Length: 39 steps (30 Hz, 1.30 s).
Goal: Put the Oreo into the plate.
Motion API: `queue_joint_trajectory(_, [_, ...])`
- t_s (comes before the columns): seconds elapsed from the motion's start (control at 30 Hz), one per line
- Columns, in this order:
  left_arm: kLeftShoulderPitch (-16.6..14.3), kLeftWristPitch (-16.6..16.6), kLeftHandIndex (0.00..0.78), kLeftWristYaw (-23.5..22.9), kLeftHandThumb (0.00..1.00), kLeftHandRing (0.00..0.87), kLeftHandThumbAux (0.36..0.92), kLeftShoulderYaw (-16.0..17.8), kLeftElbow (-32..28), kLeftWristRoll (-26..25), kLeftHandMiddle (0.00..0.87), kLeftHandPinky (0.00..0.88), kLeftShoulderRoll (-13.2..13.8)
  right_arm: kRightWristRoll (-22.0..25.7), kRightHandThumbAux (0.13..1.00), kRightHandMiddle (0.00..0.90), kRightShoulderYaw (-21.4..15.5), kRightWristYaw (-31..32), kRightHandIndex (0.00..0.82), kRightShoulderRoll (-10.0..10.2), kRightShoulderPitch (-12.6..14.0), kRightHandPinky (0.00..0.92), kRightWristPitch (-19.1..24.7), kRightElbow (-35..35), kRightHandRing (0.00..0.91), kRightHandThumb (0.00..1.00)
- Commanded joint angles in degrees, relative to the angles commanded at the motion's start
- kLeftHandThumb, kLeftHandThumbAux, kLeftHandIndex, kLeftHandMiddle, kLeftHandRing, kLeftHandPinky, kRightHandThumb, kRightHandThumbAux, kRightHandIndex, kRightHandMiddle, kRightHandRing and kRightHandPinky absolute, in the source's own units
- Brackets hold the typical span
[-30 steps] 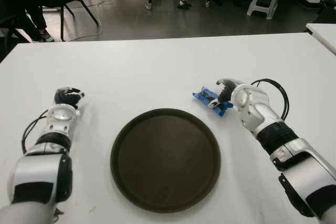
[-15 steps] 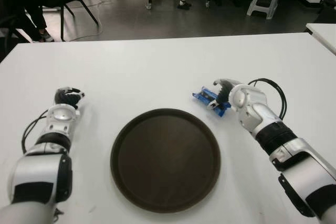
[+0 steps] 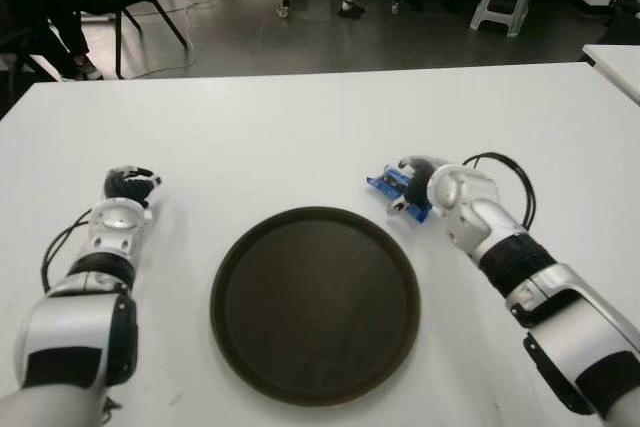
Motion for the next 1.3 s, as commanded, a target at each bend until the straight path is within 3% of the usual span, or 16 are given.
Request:
queue_joint_trajectory(0.27, [0.11,-0.19,0.398,0.06,0.68,0.195,0.723,0.01,-0.03,0.09,0.187,0.176,0.08,0.26,0.74,0.0,0.07,0.95,0.0,0.58,-0.31,0.0,0.28,0.5,0.0,0.0])
queue_joint_trajectory(0.67, [0.15,0.0,0.398,0.38,0.679,0.172,0.723,-0.12,-0.02,0.28,0.16,0.152,0.22,1.78,0.737,0.0,-1.0,-1.85,0.0,1.55,-0.88,0.0,-3.78,6.55,0.0,0.0])
queue_joint_trajectory(1.3, [0.16,0.31,0.398,0.21,0.676,0.165,0.722,-0.07,-0.04,0.16,0.149,0.16,0.38,1.65,0.717,0.0,-1.5,-3.31,0.0,1.39,-1.74,0.0,-0.38,8.55,0.0,0.0])
